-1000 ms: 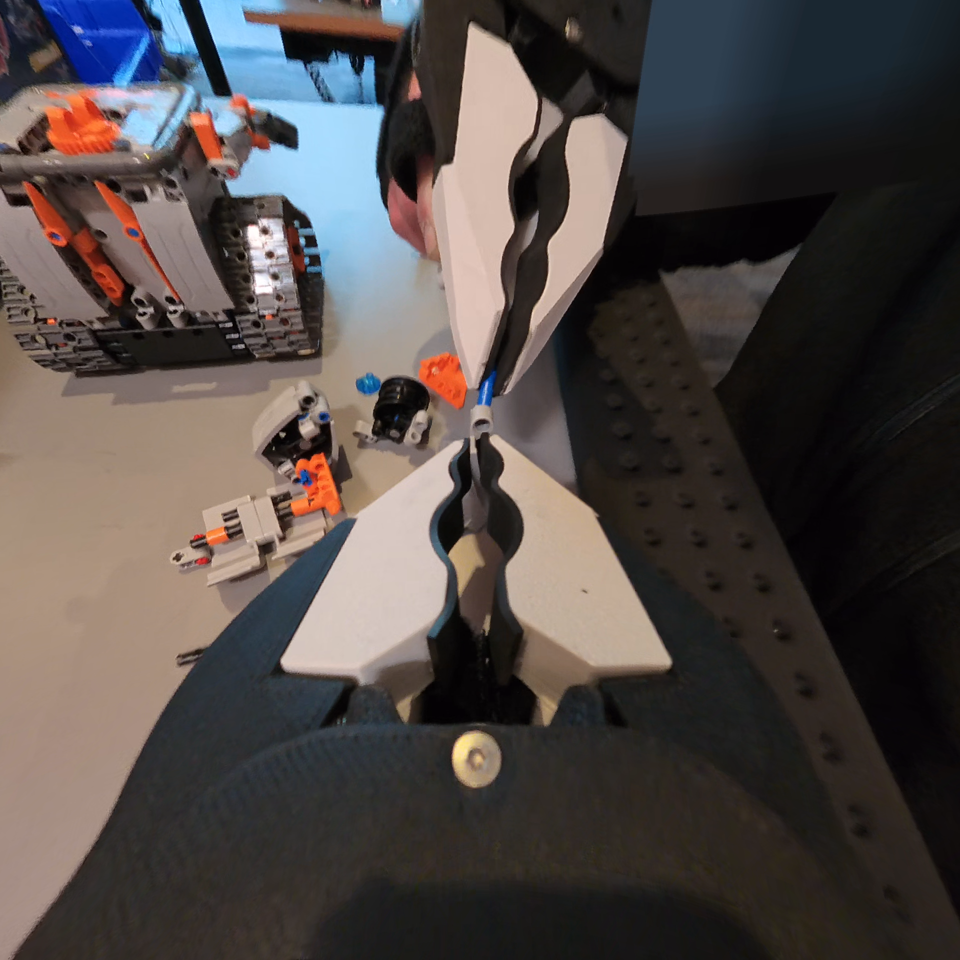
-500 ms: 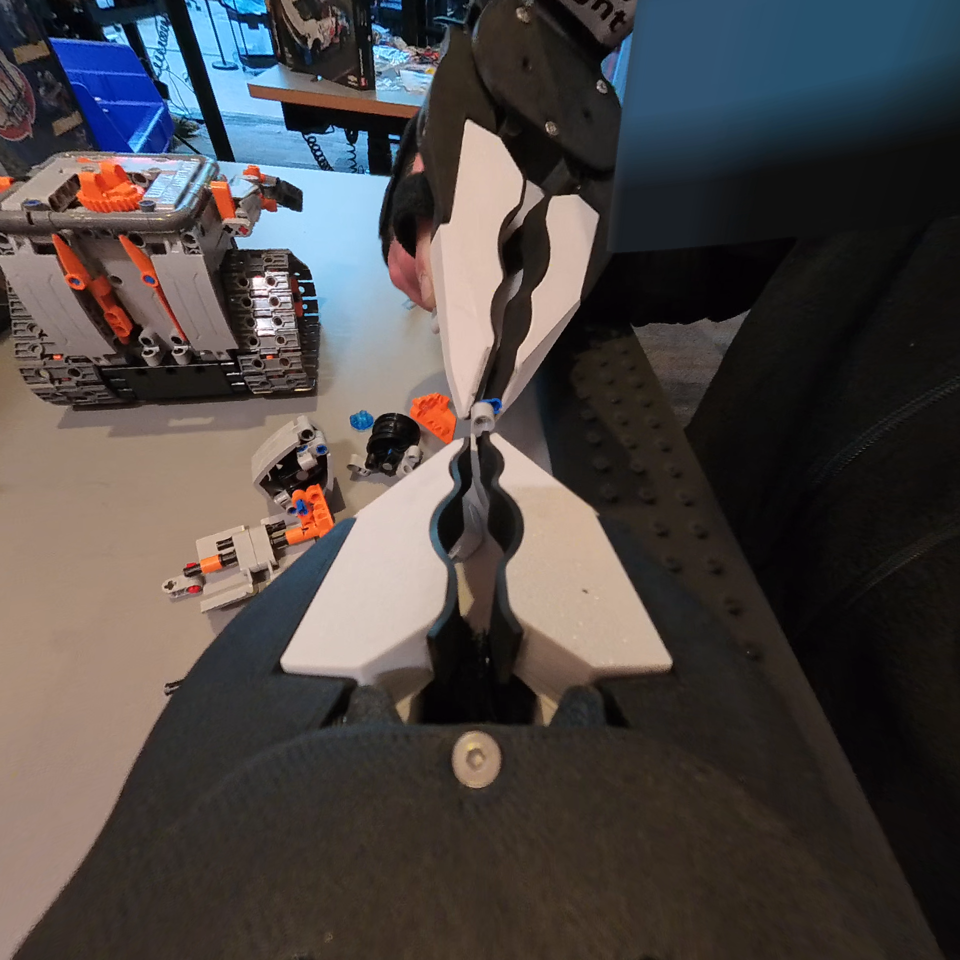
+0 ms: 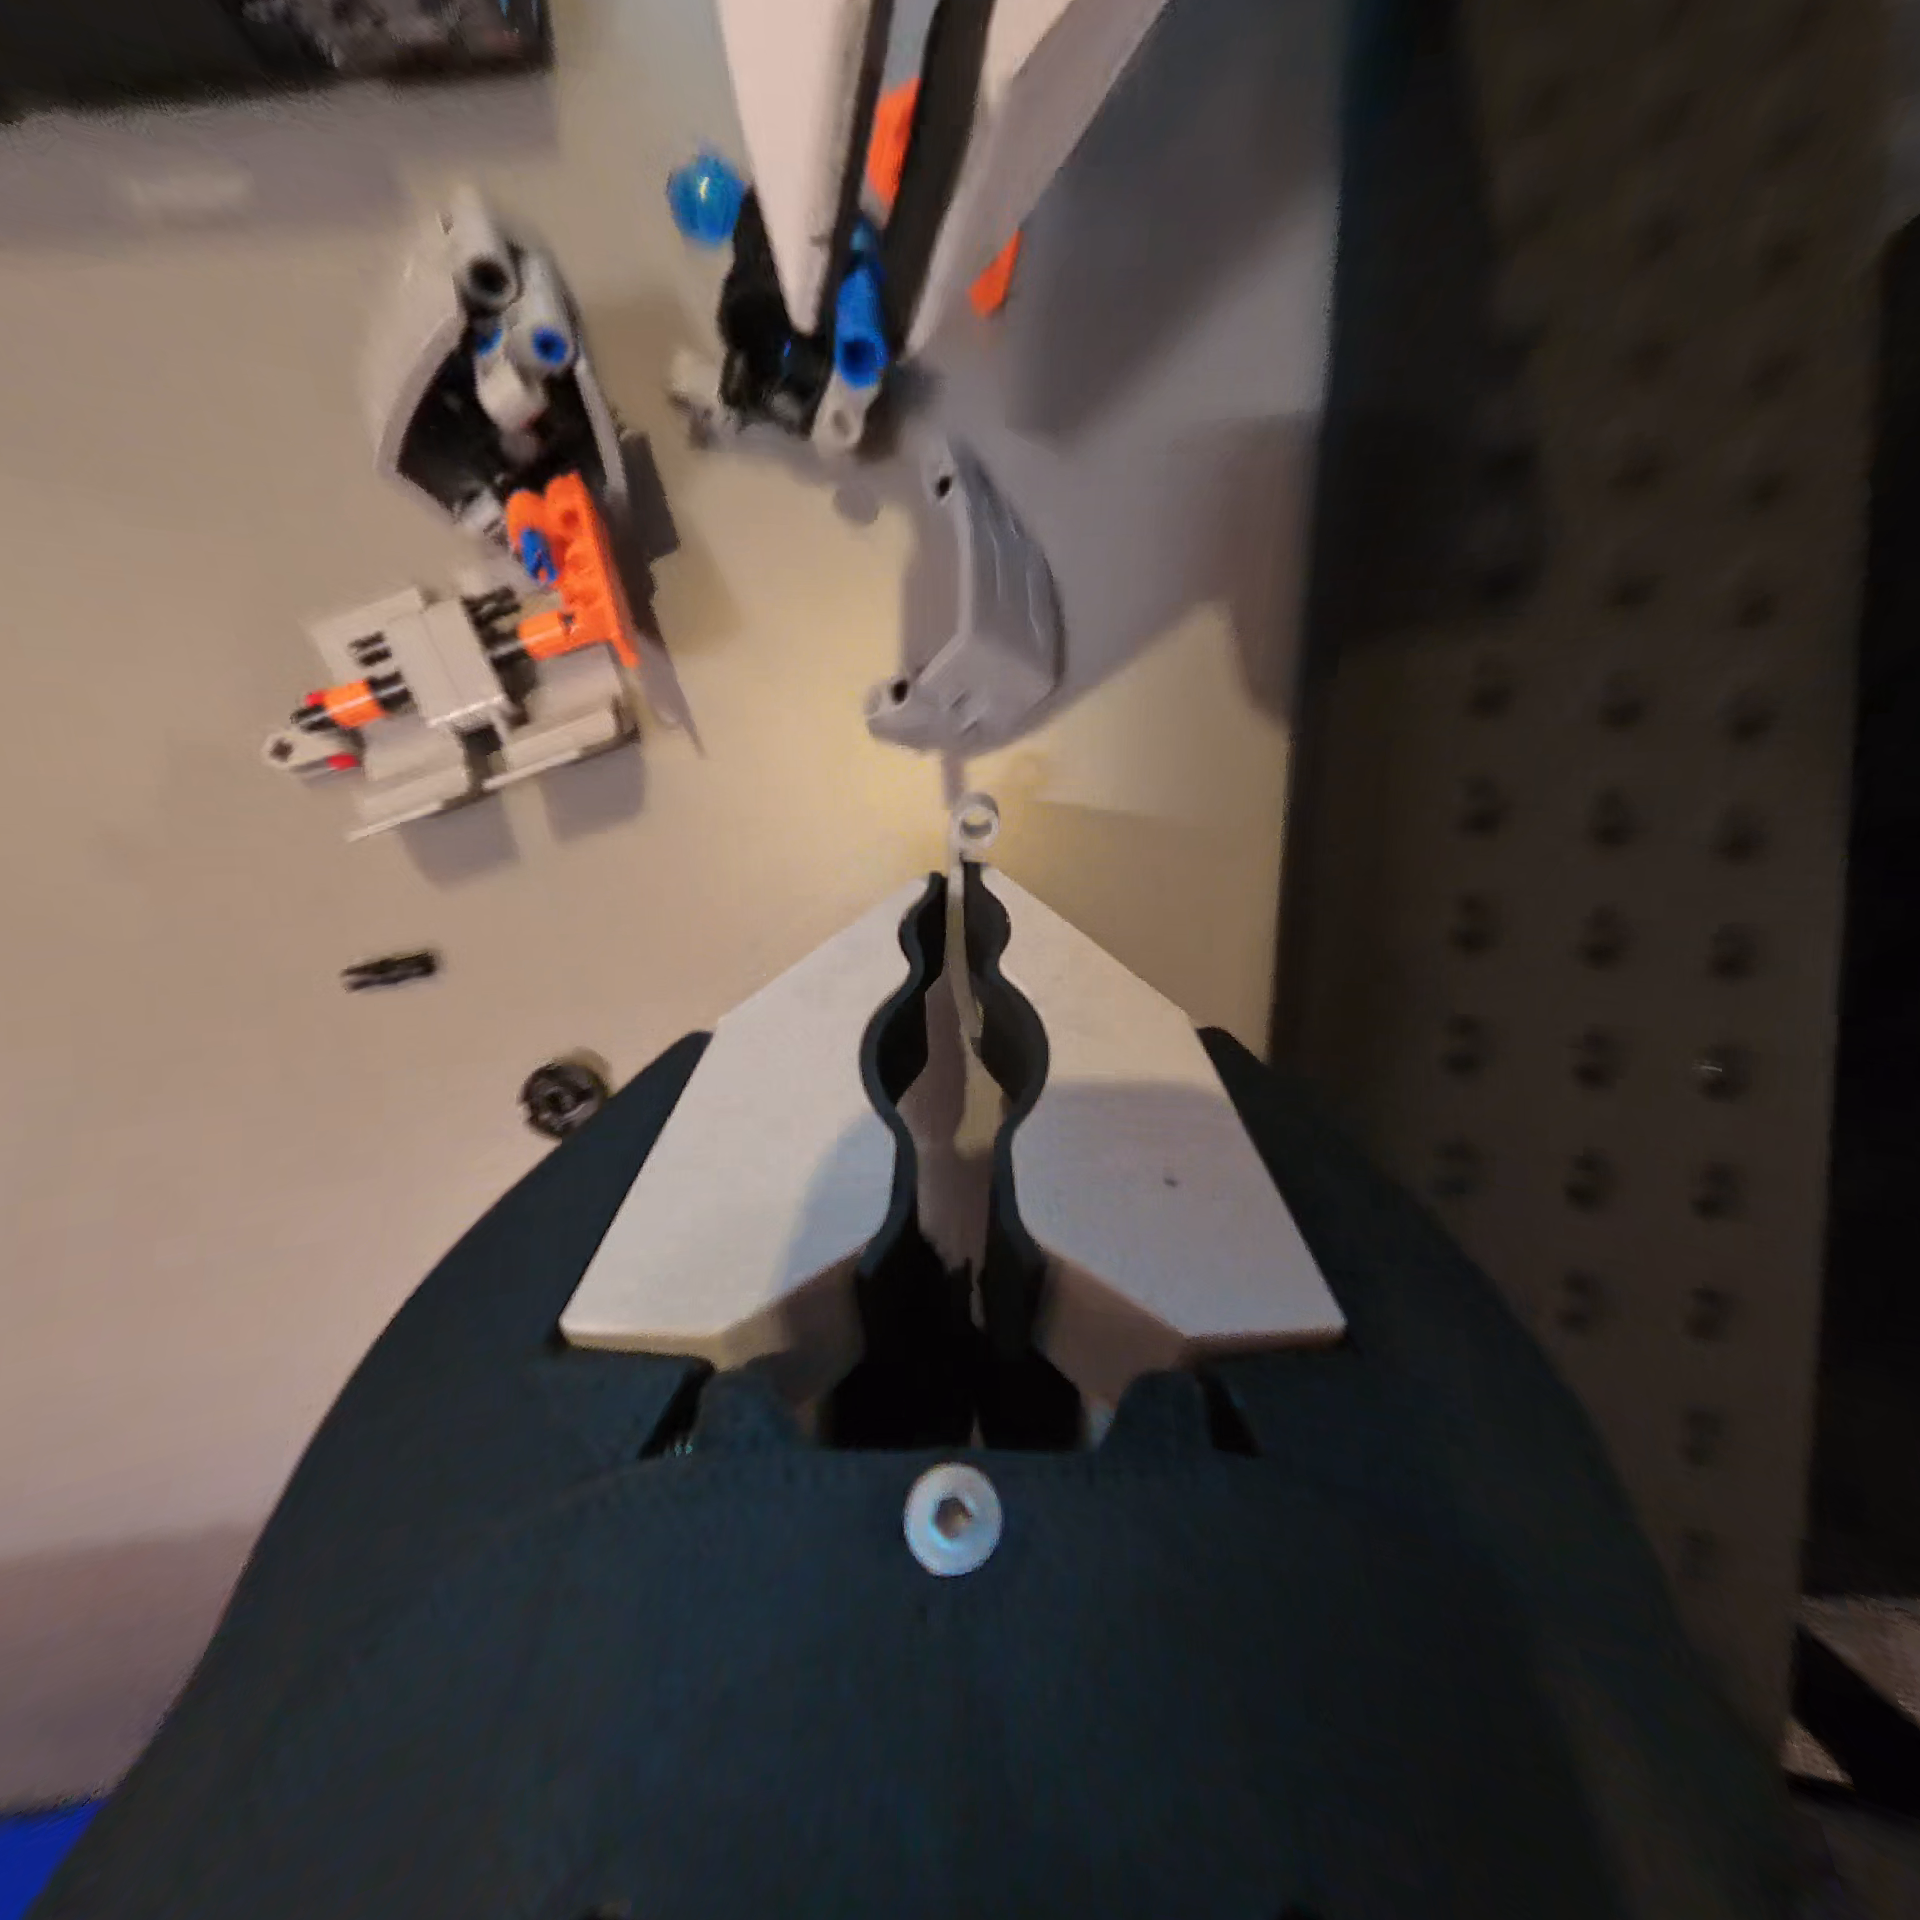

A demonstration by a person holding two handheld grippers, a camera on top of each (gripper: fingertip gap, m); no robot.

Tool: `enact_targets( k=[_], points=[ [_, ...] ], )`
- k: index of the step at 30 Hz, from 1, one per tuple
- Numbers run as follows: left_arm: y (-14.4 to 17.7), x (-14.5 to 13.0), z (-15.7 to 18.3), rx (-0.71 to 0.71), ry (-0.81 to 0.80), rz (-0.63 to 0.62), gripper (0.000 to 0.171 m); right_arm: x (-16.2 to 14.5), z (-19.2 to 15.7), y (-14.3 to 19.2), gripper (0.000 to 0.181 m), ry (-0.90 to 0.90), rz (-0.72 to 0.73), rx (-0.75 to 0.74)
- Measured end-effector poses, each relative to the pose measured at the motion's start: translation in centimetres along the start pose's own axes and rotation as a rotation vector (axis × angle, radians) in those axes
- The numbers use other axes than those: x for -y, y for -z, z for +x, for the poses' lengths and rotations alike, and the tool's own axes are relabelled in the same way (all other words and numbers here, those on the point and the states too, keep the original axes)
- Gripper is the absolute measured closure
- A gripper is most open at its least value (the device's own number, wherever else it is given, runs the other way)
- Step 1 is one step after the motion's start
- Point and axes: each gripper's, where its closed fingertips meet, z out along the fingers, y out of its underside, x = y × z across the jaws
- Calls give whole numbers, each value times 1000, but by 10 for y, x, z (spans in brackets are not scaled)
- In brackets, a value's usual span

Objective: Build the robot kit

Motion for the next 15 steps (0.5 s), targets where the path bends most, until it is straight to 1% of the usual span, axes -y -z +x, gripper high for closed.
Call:
enact_targets(
  k=[1,3,5,6,9,11,12,14,15],
  points=[
    [-1,-1,-3,20,0,-18,171,-2,-1,-1,181,5,-10,2],
    [-5,-5,2,-16,-6,-61,171,-2,-4,-3,180,1,-15,14],
    [-7,-6,0,2,-7,-75,157,-5,-5,-5,181,-7,-27,24],
    [-6,-6,1,-7,-7,-72,155,-6,-6,-6,180,-12,-29,31],
    [3,4,-5,28,5,-9,146,-7,-6,-6,180,-18,-29,39],
    [17,26,-10,90,-35,109,146,-5,-7,-6,180,-13,-21,40],
    [23,38,-7,93,-59,165,146,-4,-8,-6,180,-11,-18,42],
    [34,55,-12,170,-100,226,147,-3,-9,-7,180,-15,-12,44],
    [37,61,-9,183,-145,239,149,-2,-9,-6,180,-22,-8,48]
  ],
)
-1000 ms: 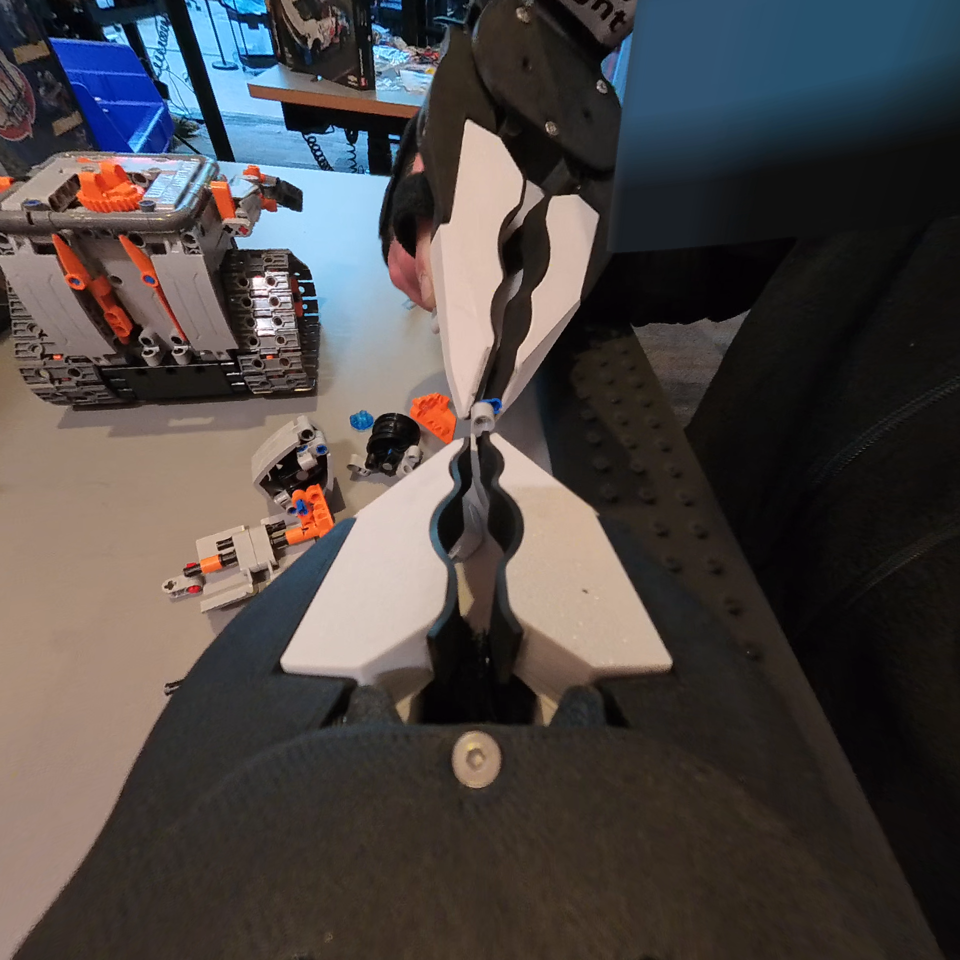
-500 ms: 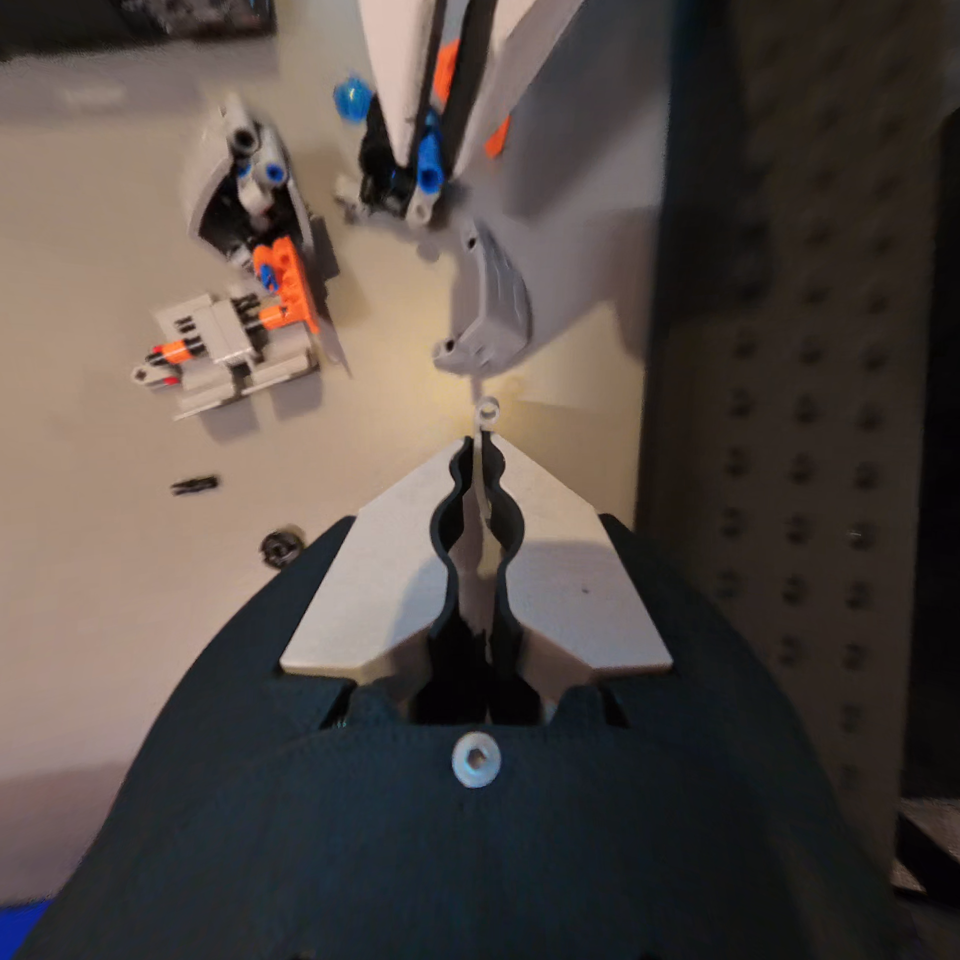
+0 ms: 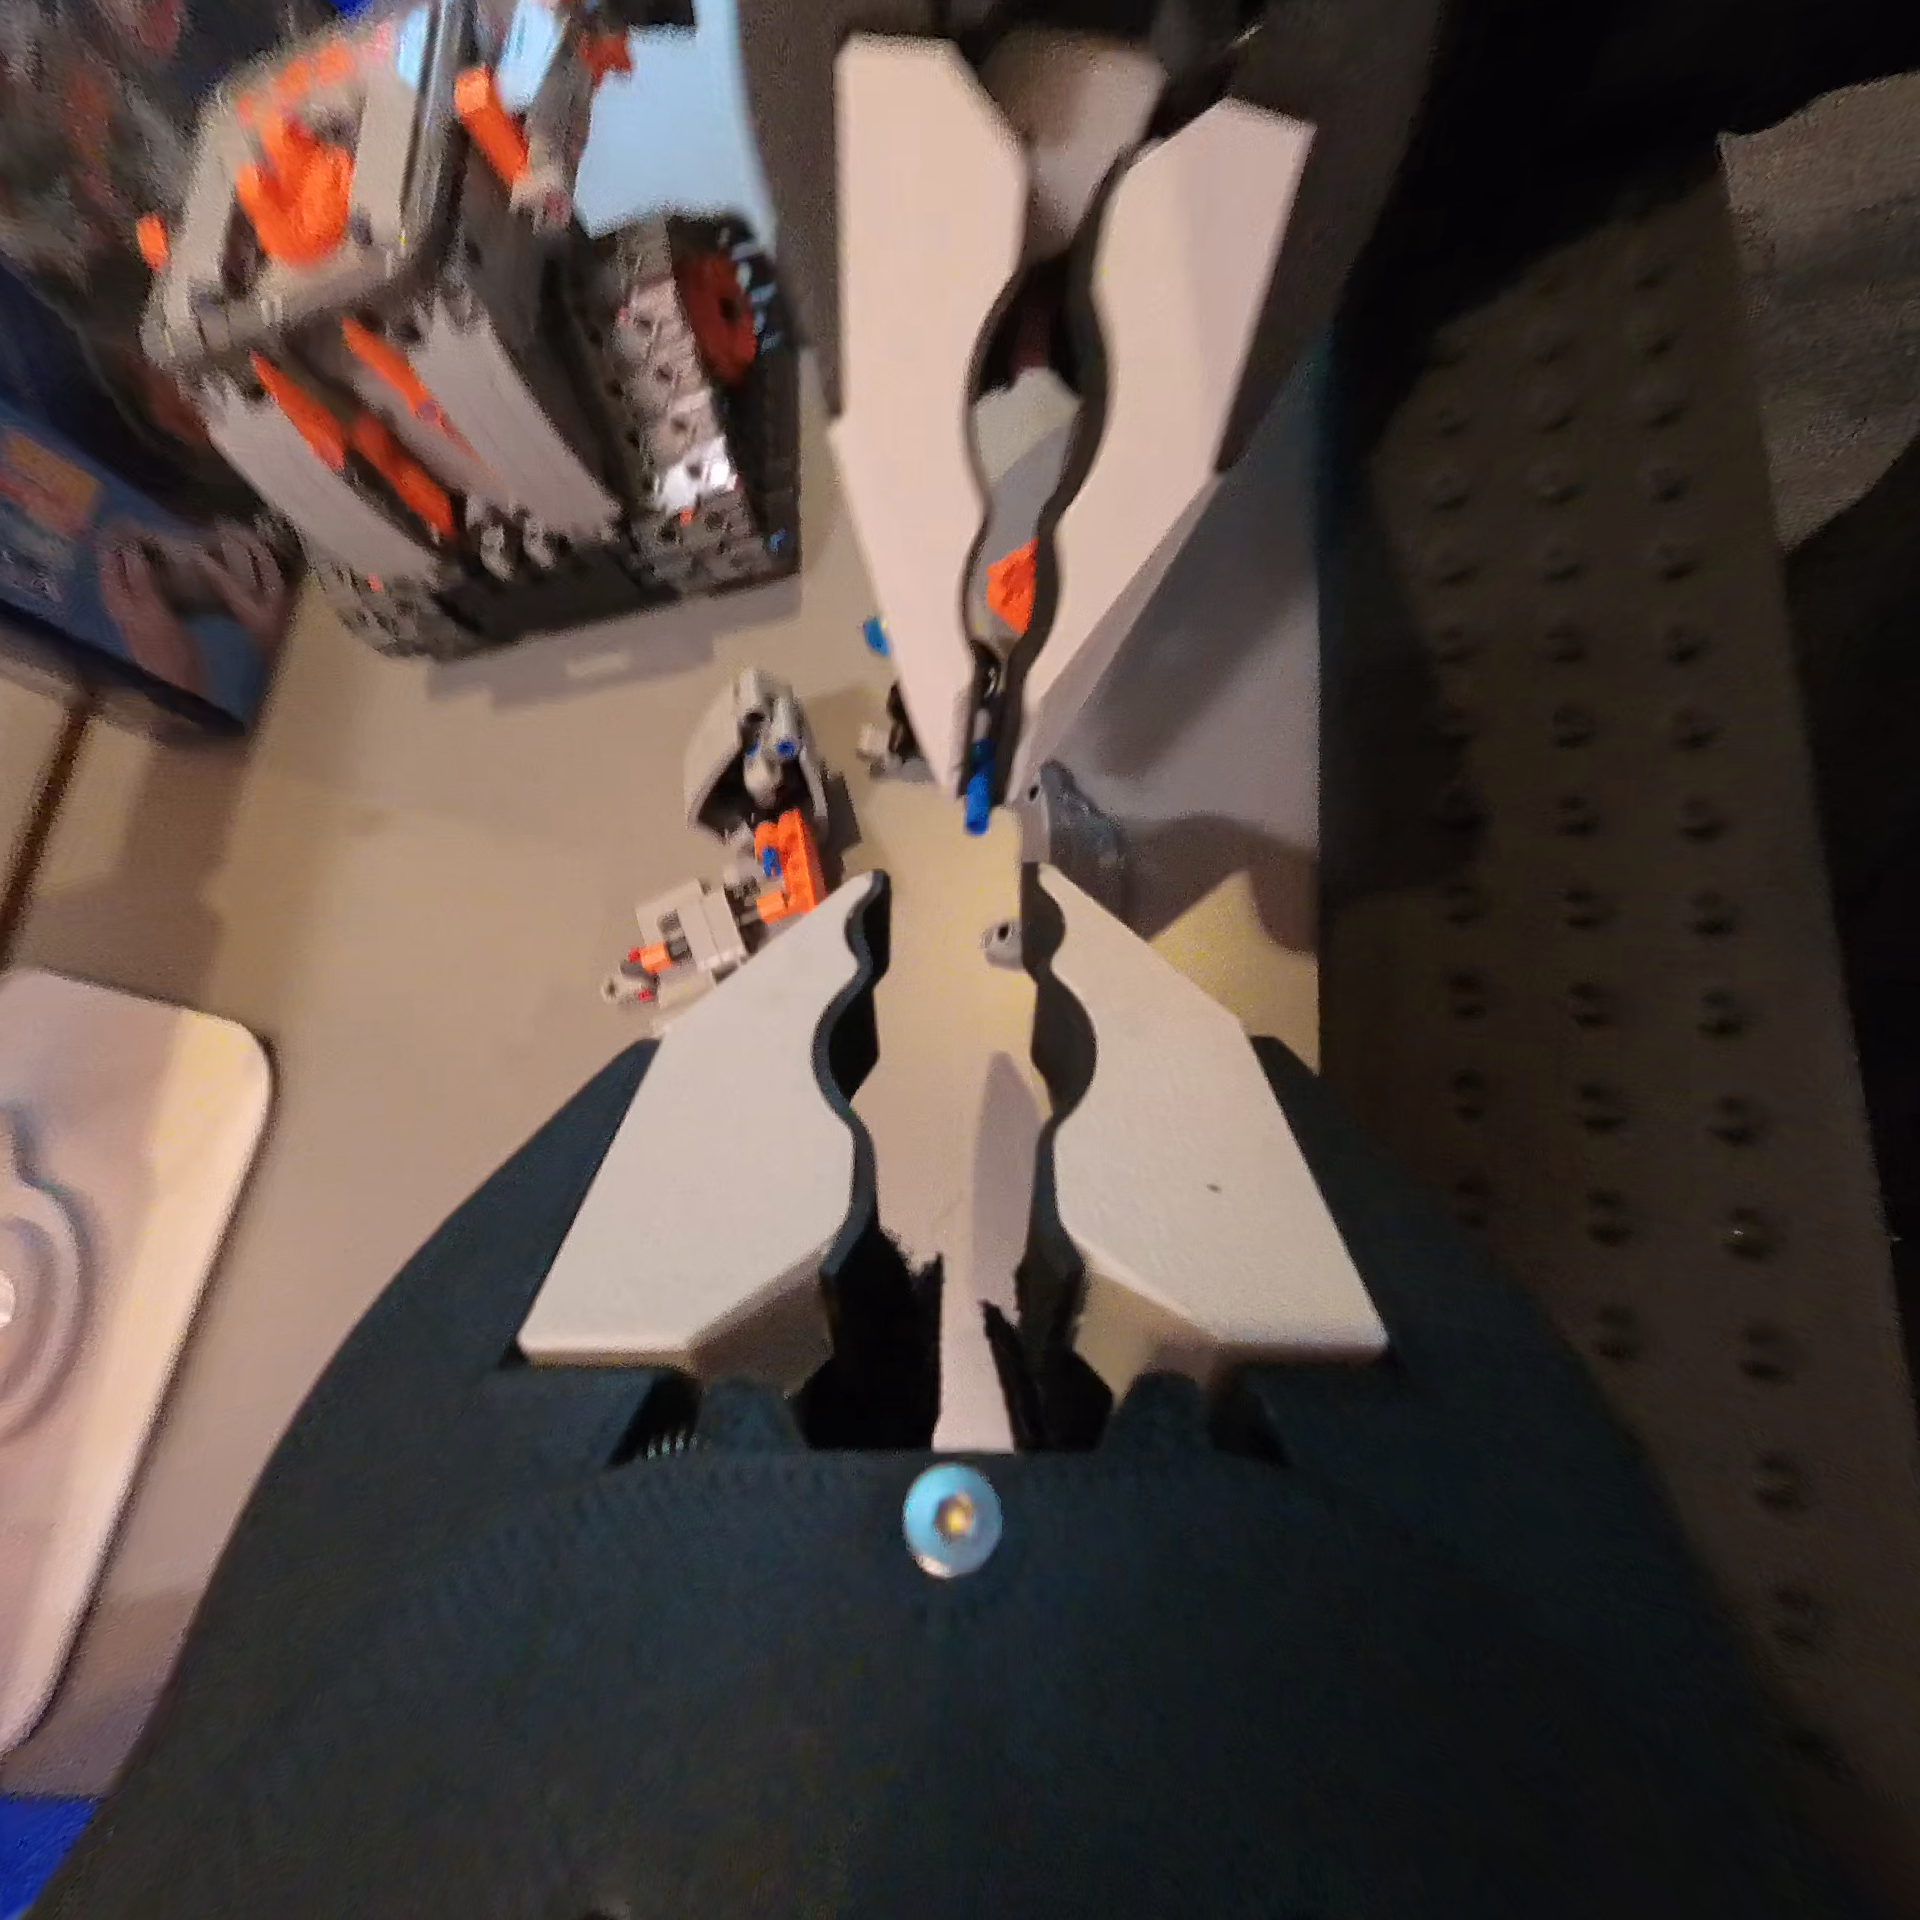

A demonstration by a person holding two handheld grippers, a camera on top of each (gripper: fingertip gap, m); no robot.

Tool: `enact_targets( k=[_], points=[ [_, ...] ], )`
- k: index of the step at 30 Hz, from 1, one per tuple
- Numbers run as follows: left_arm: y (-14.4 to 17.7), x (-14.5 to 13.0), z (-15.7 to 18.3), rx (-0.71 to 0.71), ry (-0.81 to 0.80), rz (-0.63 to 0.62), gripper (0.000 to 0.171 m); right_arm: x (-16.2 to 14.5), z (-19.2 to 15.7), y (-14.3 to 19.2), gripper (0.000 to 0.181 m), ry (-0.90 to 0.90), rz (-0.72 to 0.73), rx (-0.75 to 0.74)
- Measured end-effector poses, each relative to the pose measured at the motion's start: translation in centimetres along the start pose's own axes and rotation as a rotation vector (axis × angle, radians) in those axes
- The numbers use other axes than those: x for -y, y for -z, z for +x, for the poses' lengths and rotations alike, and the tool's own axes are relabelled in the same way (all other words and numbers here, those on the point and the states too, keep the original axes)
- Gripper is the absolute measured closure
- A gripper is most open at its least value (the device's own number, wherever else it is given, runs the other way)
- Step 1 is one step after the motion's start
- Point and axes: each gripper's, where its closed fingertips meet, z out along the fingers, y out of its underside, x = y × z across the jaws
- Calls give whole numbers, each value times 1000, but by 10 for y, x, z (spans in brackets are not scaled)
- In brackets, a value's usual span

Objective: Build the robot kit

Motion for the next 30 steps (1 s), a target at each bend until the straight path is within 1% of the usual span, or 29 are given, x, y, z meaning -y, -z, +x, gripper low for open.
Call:
enact_targets(
  k=[2,4,6,8,9,11,14,16,18,19,21,23,27,30],
  points=[
    [1,11,0,46,-83,31,154,1,0,1,180,-15,12,7],
    [-3,8,0,79,-139,-21,155,5,0,3,180,-26,31,12],
    [-6,10,2,90,-172,-27,158,6,0,4,180,-23,33,7],
    [-3,17,6,76,-159,20,169,6,-1,3,180,-17,31,7],
    [-1,20,4,84,-159,43,171,6,-2,3,180,-12,30,7],
    [3,24,5,69,-129,69,171,7,-2,3,180,-2,29,1],
    [1,21,4,81,-143,53,171,11,-2,5,180,-8,48,0],
    [0,19,6,59,-116,54,171,10,-1,5,180,-7,46,-5],
    [0,16,6,43,-96,38,156,11,0,6,180,0,49,-11],
    [-1,14,5,47,-100,28,154,12,0,7,180,0,53,-12],
    [-3,13,7,38,-104,24,156,12,0,8,180,-1,56,-13],
    [-2,16,7,47,-115,42,169,12,-1,8,180,2,60,-7],
    [-1,17,5,46,-104,55,170,14,0,8,180,7,69,-16],
    [5,22,4,23,-44,101,170,20,3,13,178,-16,123,-15]
  ],
)
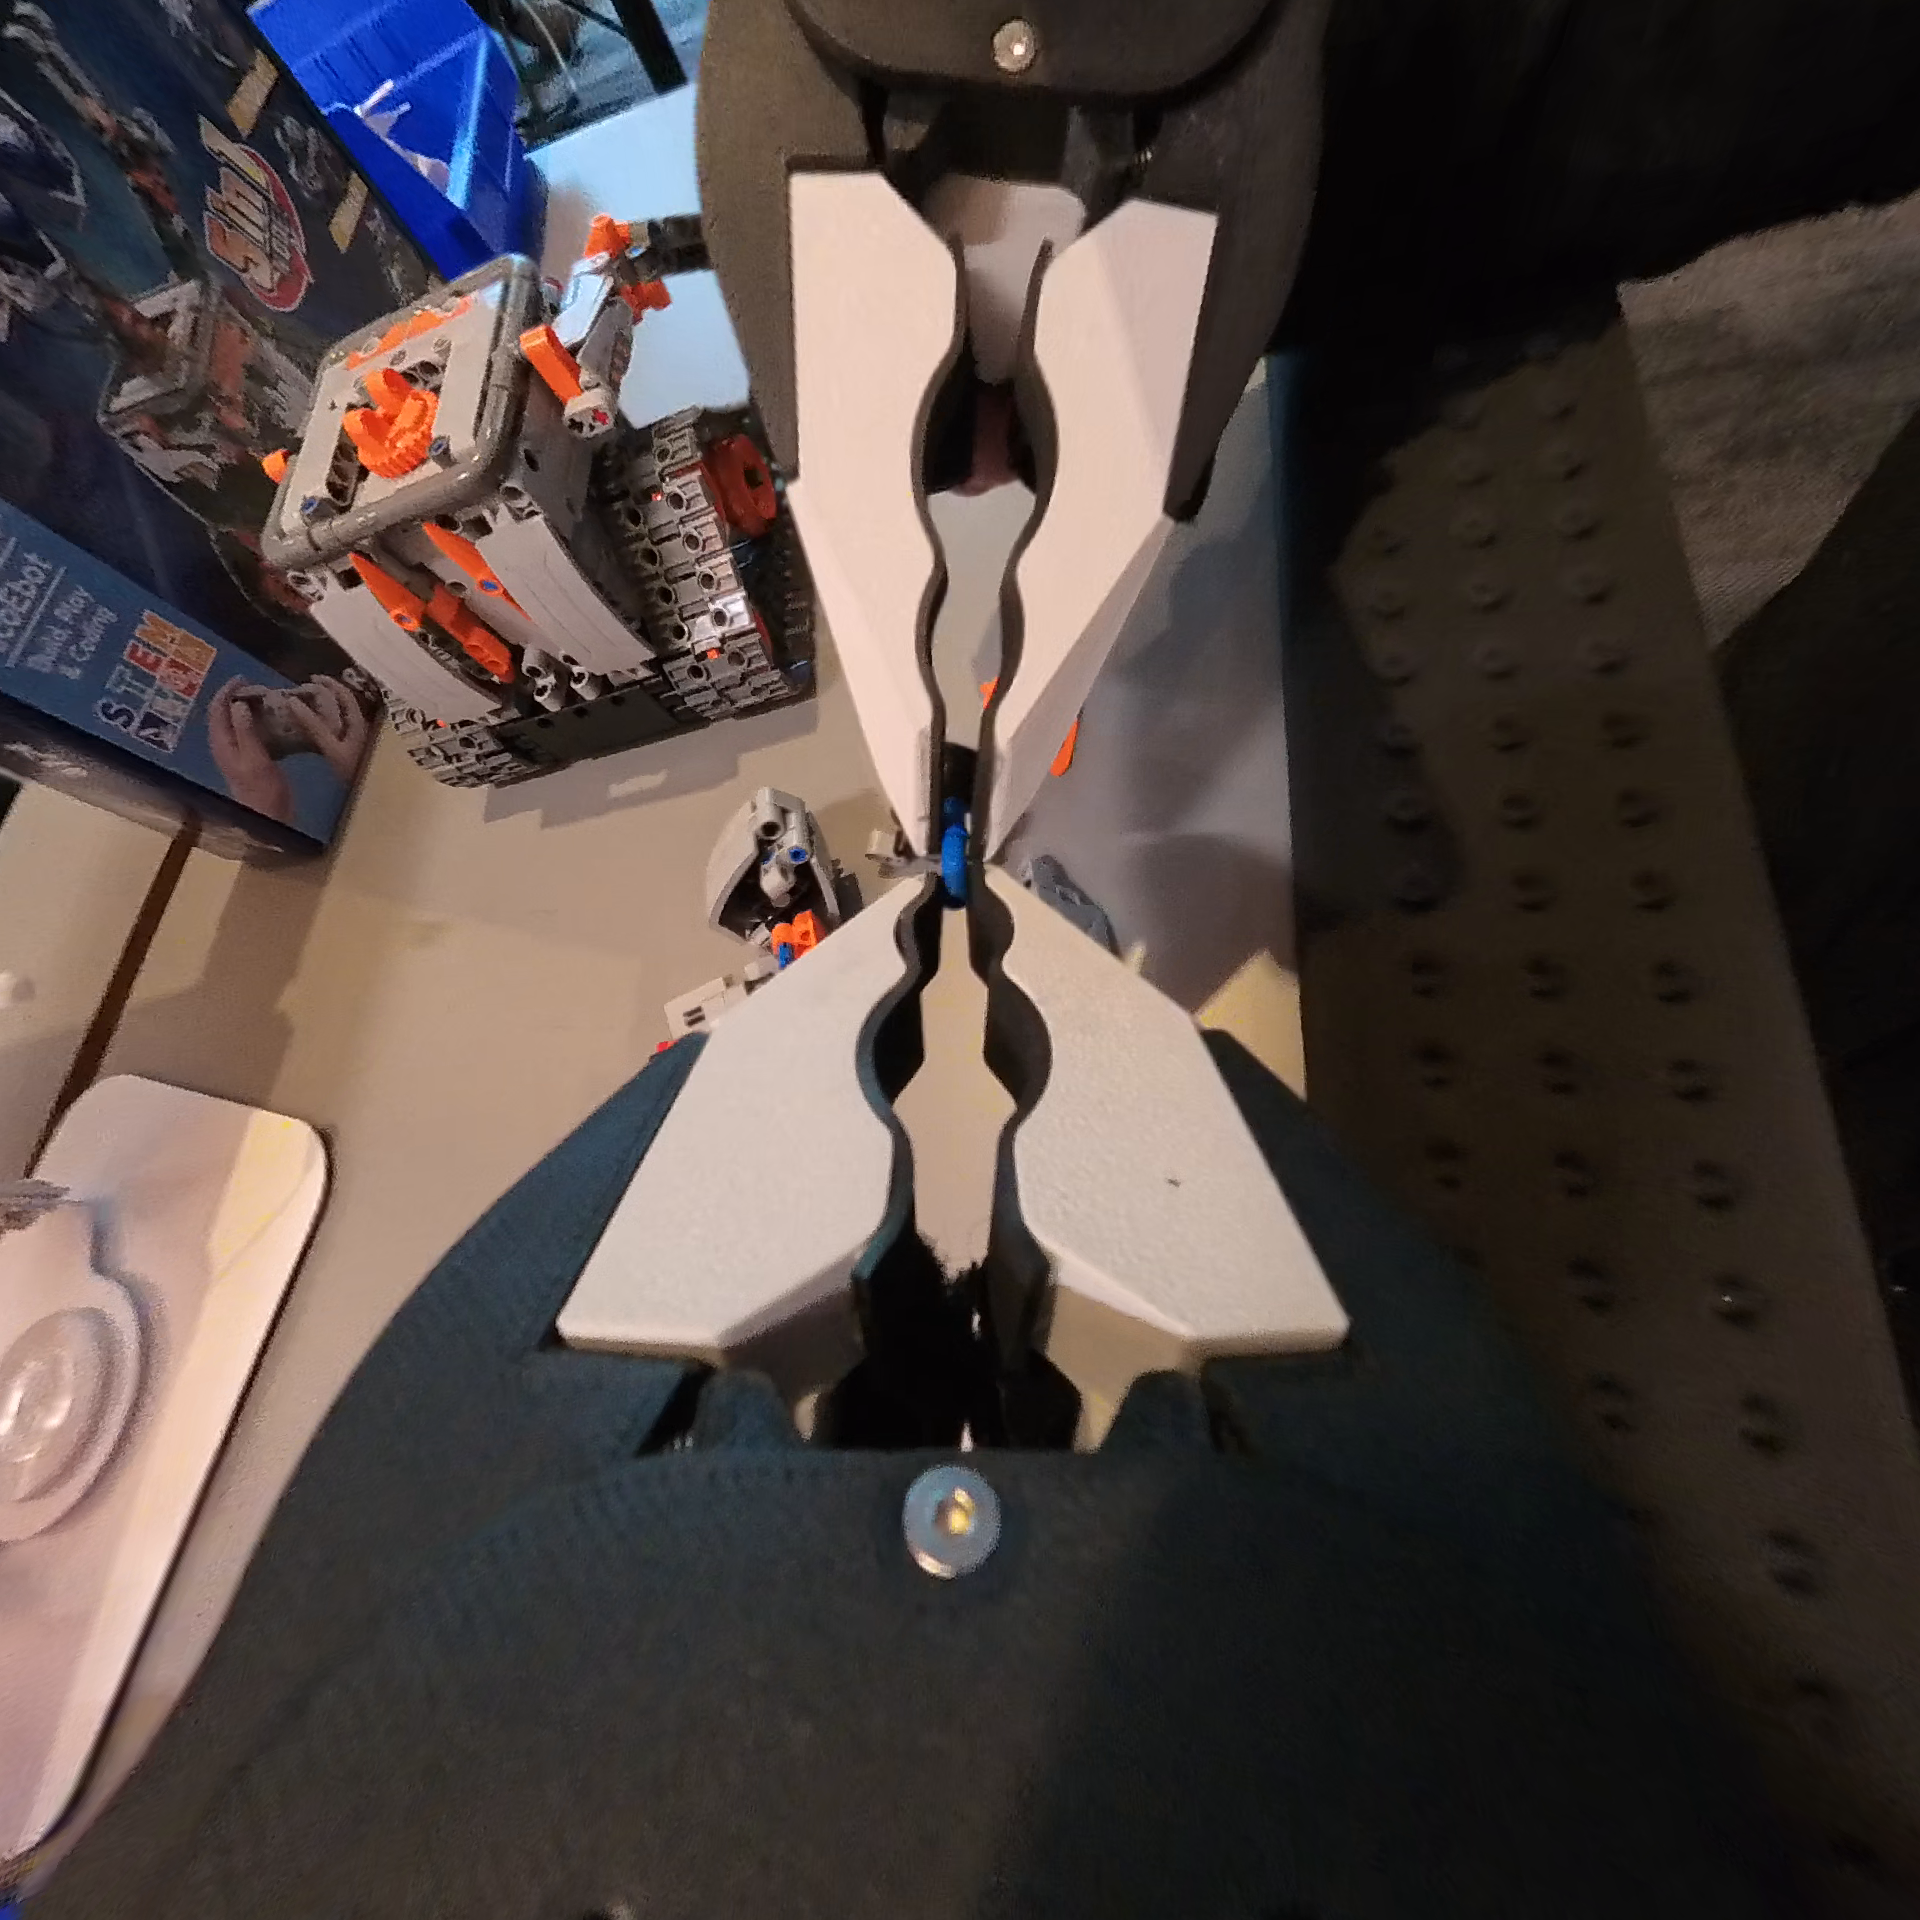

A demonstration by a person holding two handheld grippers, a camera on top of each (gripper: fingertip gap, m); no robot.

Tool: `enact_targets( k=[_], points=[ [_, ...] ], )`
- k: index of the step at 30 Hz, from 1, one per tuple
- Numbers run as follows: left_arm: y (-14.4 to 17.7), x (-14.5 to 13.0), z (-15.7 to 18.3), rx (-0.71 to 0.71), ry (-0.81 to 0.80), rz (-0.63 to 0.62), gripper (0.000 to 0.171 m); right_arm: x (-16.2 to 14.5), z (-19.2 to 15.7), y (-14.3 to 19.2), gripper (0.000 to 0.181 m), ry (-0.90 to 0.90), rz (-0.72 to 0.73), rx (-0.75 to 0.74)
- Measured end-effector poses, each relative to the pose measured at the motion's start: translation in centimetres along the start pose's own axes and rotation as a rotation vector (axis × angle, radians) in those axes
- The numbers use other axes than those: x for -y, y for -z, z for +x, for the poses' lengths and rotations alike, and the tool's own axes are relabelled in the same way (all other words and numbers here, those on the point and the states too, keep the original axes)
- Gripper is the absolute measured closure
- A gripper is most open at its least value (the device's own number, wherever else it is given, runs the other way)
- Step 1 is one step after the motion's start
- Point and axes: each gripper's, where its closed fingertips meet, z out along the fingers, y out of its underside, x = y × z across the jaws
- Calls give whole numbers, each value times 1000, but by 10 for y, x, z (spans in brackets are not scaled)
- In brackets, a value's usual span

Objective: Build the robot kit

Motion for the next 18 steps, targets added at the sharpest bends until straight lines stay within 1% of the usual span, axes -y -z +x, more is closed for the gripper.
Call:
enact_targets(
  k=[3,6,9,12,14,16,18],
  points=[
    [4,0,-3,-12,44,8,170,2,4,4,168,5,13,-25],
    [5,4,0,-37,64,32,170,1,5,1,170,40,-5,-49],
    [6,6,-1,-46,77,49,170,3,3,0,179,56,4,-47],
    [8,9,-1,-71,108,88,170,6,3,3,179,47,30,-41],
    [7,8,1,-87,118,91,169,6,0,3,180,43,24,-23],
    [3,-1,4,-107,135,43,167,0,-1,0,180,48,-11,-19],
    [-3,-20,9,-146,170,-53,154,-6,1,-1,180,44,-43,-25]
  ],
)
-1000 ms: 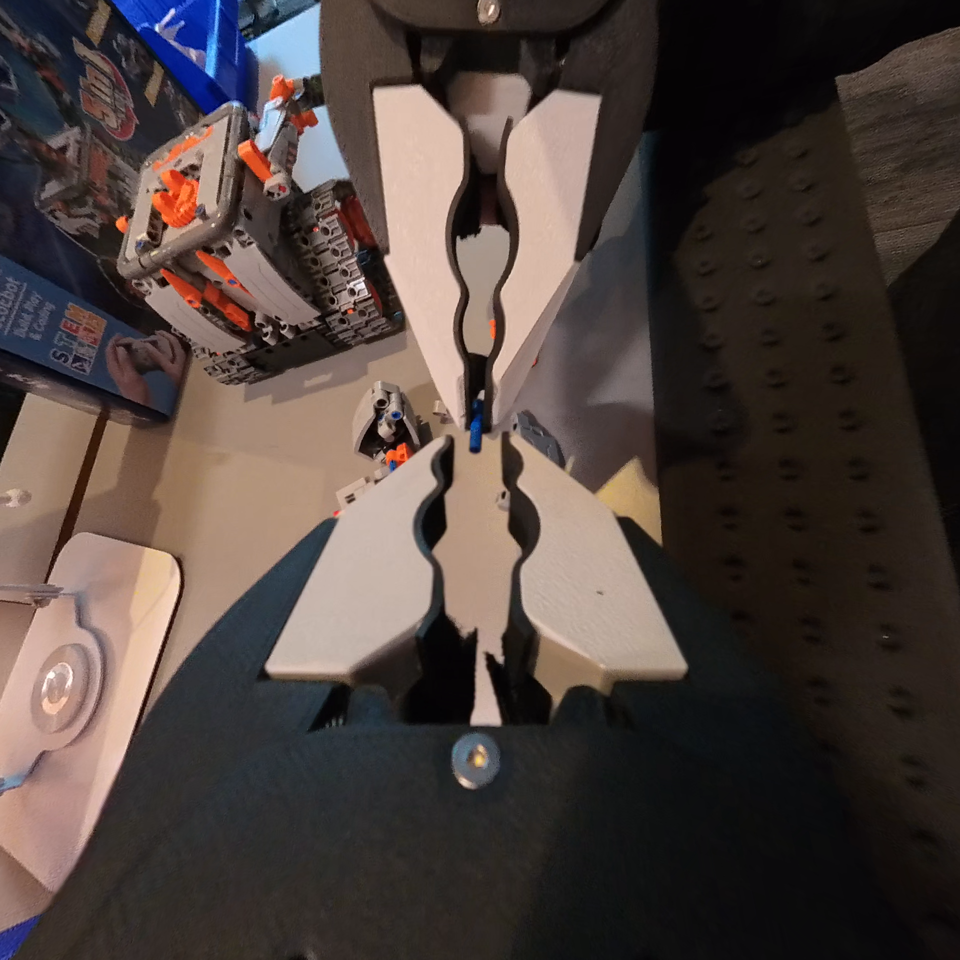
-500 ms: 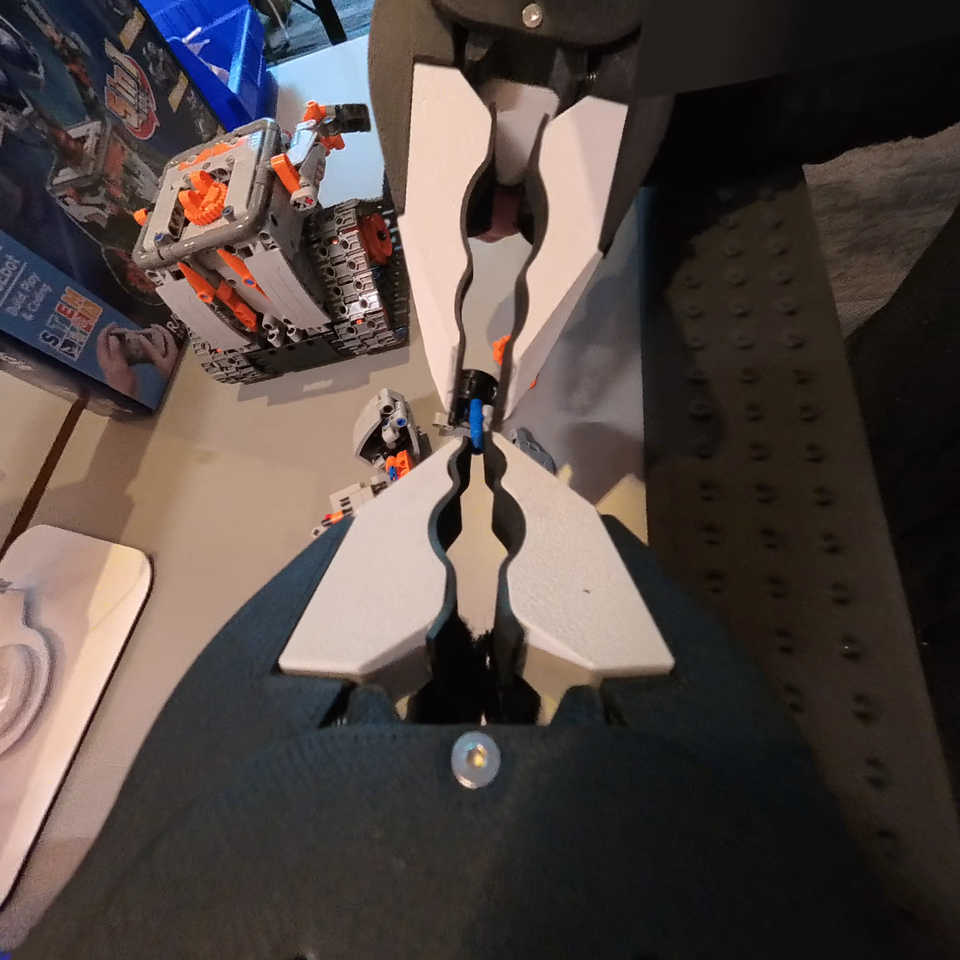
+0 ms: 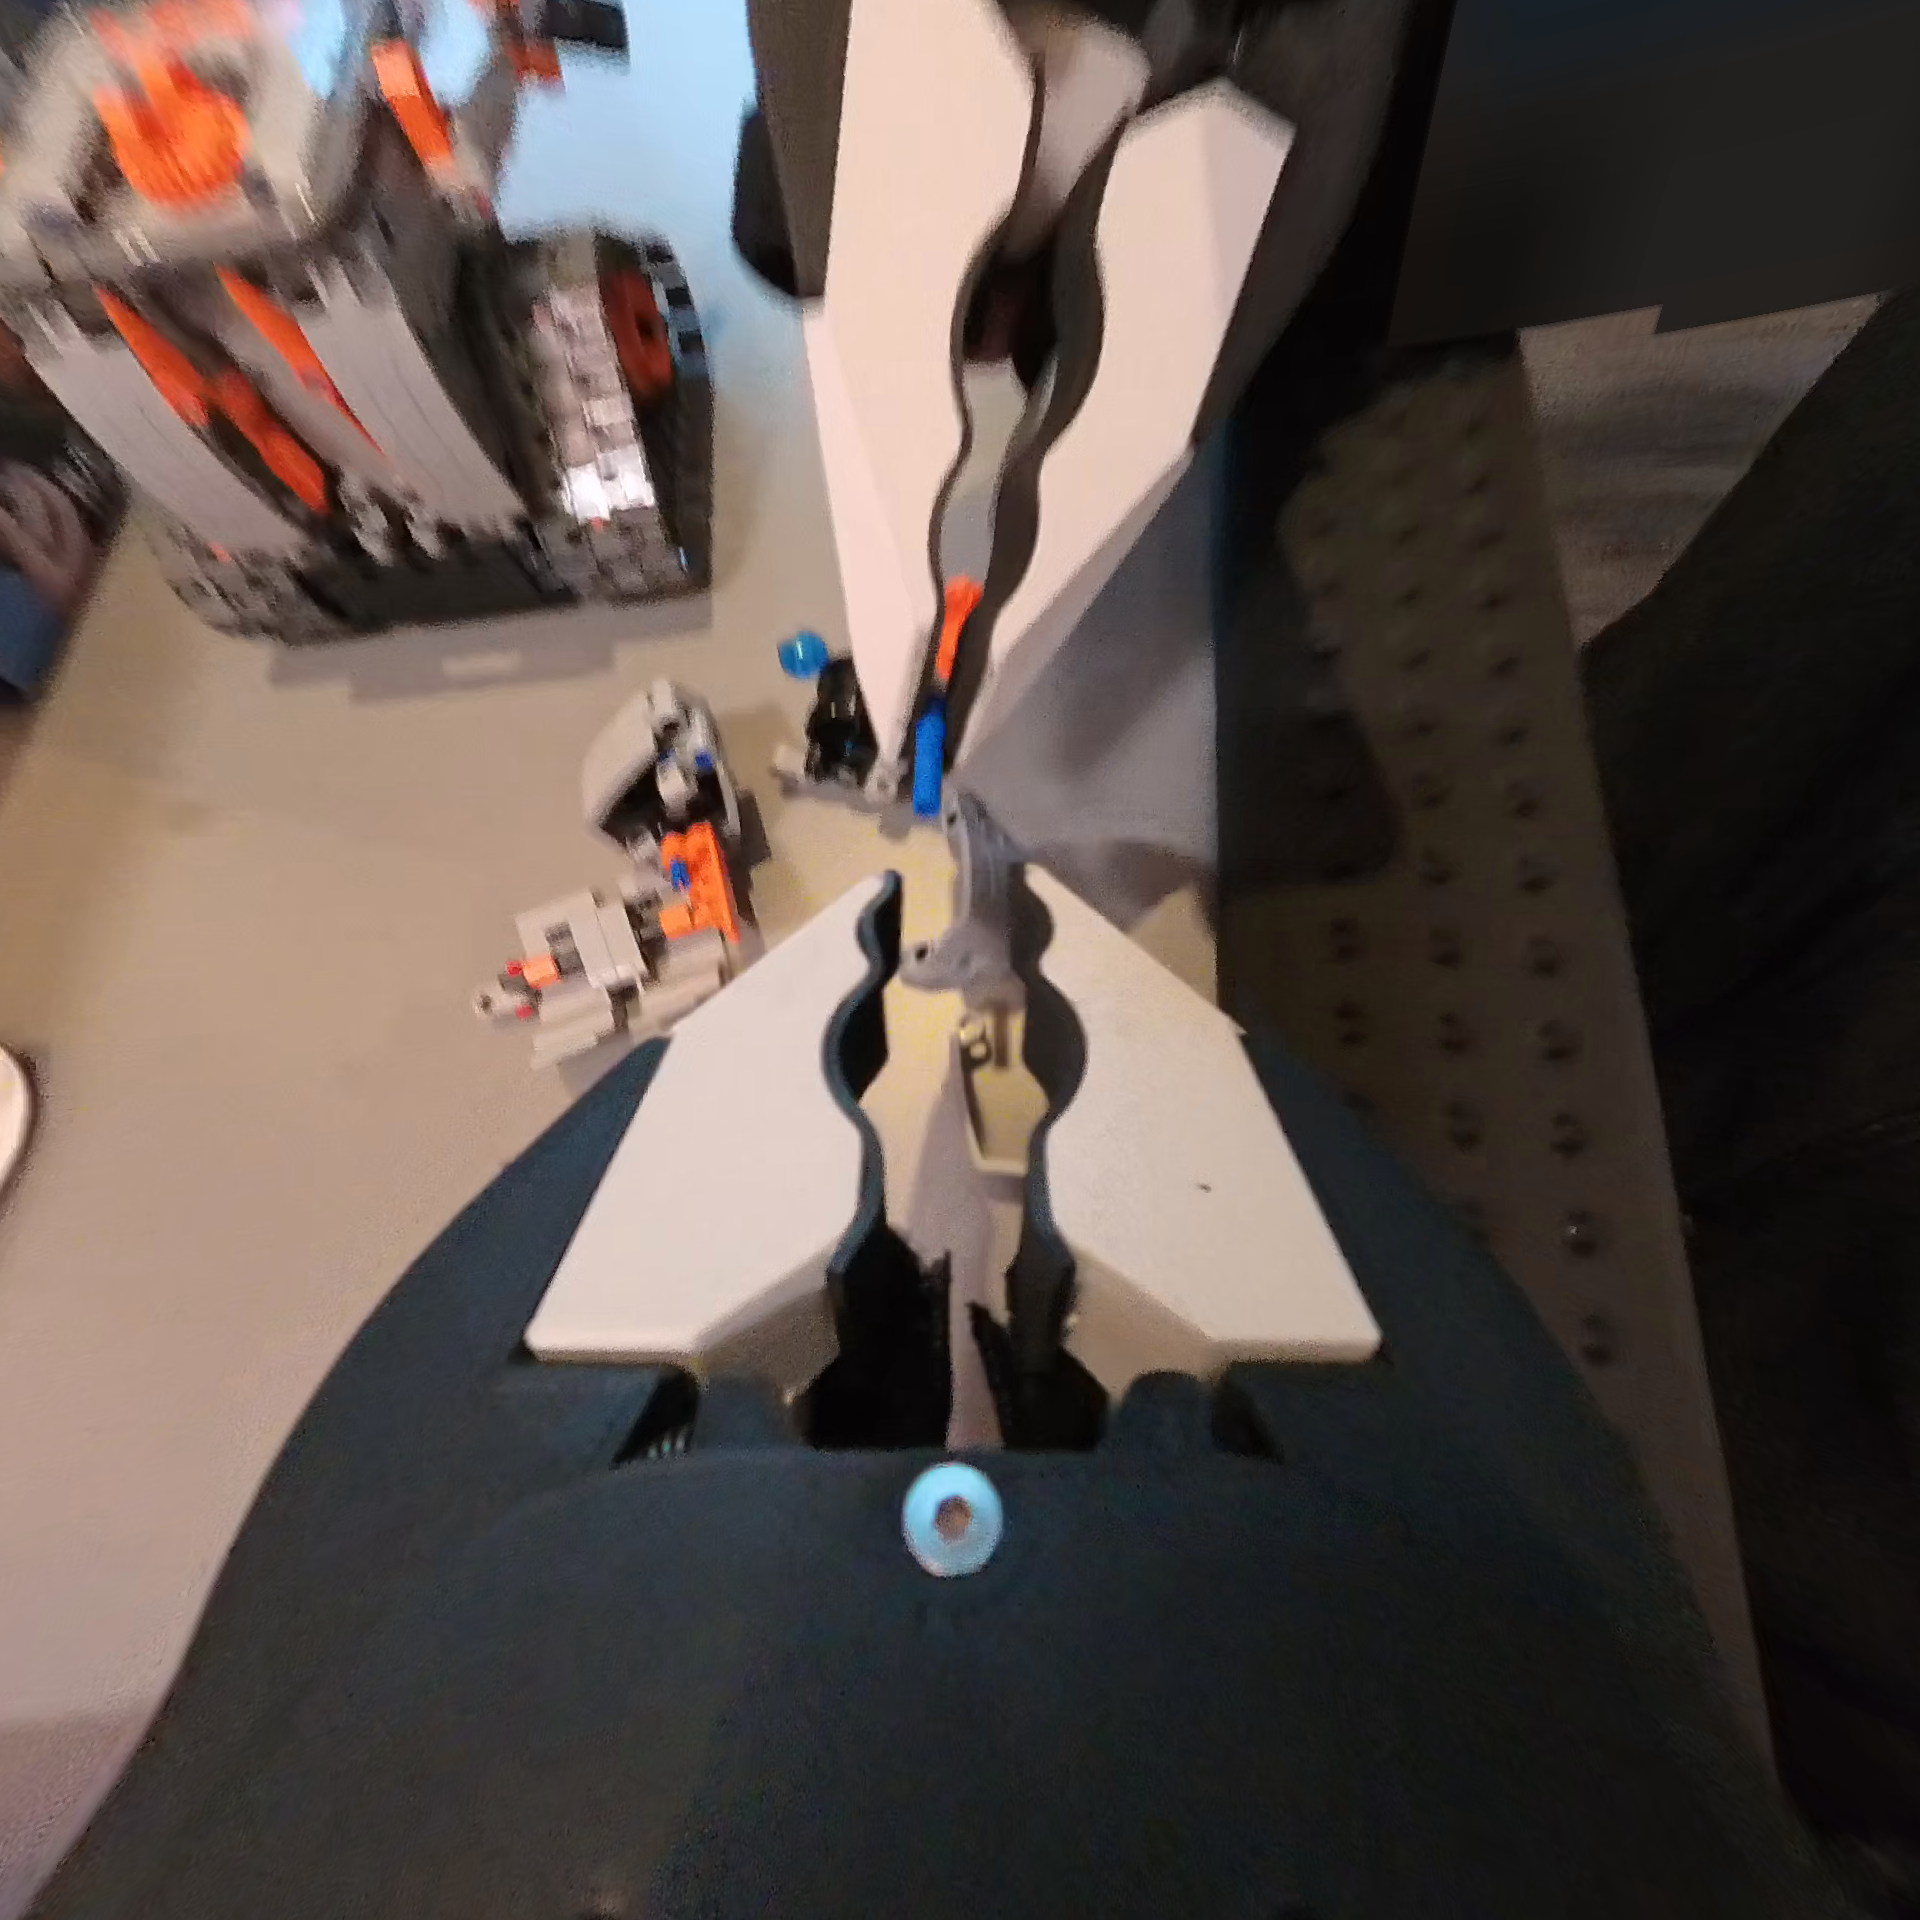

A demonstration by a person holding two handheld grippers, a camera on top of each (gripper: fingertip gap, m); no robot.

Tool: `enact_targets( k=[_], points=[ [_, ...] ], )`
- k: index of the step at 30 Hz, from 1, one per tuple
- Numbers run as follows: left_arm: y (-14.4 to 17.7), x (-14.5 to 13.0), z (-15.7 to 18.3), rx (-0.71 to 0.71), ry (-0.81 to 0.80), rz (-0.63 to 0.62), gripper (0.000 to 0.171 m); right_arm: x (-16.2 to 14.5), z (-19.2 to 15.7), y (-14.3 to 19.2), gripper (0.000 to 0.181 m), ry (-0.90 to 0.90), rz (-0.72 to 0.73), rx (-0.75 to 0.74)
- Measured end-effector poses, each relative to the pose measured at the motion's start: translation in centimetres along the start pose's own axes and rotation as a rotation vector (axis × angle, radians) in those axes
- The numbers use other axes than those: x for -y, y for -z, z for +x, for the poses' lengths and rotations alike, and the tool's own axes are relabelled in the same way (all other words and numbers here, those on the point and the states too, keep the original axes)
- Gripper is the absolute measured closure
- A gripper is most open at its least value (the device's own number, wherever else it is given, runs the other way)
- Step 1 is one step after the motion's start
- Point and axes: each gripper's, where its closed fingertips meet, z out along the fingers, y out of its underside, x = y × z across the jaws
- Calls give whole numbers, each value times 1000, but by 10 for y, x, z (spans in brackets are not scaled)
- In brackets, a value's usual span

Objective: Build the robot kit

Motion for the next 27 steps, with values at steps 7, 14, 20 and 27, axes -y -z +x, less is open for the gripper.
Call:
enact_targets(
  k=[7,14,20,27],
  points=[
    [-24,-69,-1,4,-4,-353,137,-12,-4,-6,180,10,-60,19],
    [-28,-69,3,-40,8,-336,171,-14,-6,-8,180,10,-69,26],
    [-8,-20,-11,35,96,-7,171,-9,-1,-3,180,-36,-36,6],
    [21,27,-10,-55,289,408,171,6,8,7,180,-104,56,-50]
  ],
)
